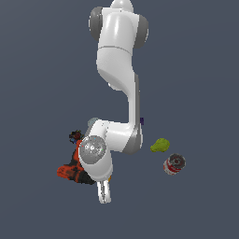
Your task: Pick up a designated object from a clutter of objects.
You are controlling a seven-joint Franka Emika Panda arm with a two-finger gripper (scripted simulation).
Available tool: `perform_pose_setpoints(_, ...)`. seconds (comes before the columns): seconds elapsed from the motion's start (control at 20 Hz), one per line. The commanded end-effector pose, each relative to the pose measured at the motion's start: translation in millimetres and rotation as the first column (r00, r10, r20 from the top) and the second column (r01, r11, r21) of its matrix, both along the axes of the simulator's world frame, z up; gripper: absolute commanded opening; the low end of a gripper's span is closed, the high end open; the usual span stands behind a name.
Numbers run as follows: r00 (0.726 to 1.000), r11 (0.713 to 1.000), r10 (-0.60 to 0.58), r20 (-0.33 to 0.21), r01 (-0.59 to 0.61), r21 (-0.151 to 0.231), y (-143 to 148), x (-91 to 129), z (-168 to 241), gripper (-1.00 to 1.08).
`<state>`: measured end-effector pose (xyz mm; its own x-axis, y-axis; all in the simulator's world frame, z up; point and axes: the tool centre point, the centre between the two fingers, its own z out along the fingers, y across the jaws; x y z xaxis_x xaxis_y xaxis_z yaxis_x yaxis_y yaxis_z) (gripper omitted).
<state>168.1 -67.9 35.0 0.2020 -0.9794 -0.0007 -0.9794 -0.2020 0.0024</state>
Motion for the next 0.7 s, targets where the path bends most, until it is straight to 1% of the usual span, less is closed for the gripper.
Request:
perform_pose_setpoints(0.0,1.000,1.000,0.000,0.001,0.000,0.000,1.0,-1.0,2.9,-1.00)
perform_pose_setpoints(0.35,1.000,1.000,0.000,0.001,0.000,0.000,7.9,-12.3,18.4,-1.00)
perform_pose_setpoints(0.65,1.000,1.000,0.000,0.001,0.000,0.001,19.3,-31.2,44.6,-1.00)
